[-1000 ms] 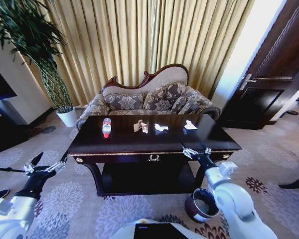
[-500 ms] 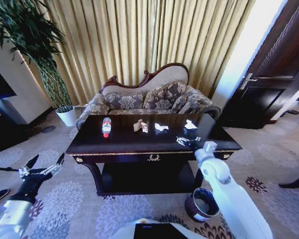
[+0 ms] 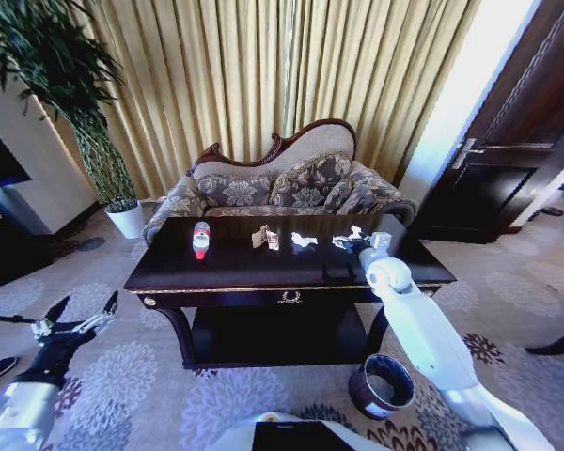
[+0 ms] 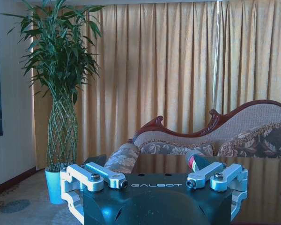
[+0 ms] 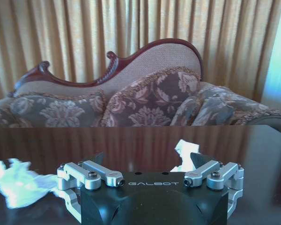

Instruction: Move to the front of the table and place the trash on the table into the trash bin.

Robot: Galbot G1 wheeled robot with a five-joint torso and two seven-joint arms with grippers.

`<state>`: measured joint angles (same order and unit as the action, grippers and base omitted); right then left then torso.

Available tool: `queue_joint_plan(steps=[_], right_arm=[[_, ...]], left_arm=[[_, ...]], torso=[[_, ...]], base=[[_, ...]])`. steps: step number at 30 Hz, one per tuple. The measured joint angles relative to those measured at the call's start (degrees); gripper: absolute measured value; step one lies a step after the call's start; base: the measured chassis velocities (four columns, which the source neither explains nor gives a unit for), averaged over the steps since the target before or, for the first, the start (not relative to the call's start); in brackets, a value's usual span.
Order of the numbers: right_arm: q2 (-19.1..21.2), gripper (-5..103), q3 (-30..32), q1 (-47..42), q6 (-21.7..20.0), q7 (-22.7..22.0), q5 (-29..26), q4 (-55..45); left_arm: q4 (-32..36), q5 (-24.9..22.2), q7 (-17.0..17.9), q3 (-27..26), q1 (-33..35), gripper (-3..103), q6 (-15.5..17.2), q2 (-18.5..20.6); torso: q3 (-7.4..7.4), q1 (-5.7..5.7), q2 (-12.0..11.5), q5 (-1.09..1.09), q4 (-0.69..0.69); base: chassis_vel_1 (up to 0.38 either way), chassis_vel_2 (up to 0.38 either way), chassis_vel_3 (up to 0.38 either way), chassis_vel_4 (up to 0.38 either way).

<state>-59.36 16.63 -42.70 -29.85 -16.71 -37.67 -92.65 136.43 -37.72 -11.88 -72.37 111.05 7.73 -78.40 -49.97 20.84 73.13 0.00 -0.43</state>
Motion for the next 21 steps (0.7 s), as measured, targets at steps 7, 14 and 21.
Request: queue_joint_plan(steps=[7, 14, 21], right_arm=[[0.0, 100, -0.8, 3.5, -0.3, -0.2, 2.0, 4.7], [0.5, 100, -1.7, 6.7, -0.8, -0.3, 2.6, 9.9], [0.4, 100, -2.6, 8.2, -1.0, -0.3, 4.0, 13.4]], left_arm=[[-0.2, -0.3, 0.0, 0.0, 0.0, 100, -0.2, -0.2], [-0.4, -1.5, 0.0, -0.2, 0.1, 100, -1.3, -0.2], [-0.4, -2.0, 0.0, -0.3, -0.3, 100, -1.3, -0.1]], torso=[[0.01, -0.01, 0.0, 0.0, 0.0], [0.0, 0.0, 0.0, 0.0, 0.0], [0.0, -0.01, 0.0, 0.0, 0.0]], base=[[0.0, 0.0, 0.0, 0.0], [0.0, 0.0, 0.0, 0.0], [0.0, 0.0, 0.0, 0.0]])
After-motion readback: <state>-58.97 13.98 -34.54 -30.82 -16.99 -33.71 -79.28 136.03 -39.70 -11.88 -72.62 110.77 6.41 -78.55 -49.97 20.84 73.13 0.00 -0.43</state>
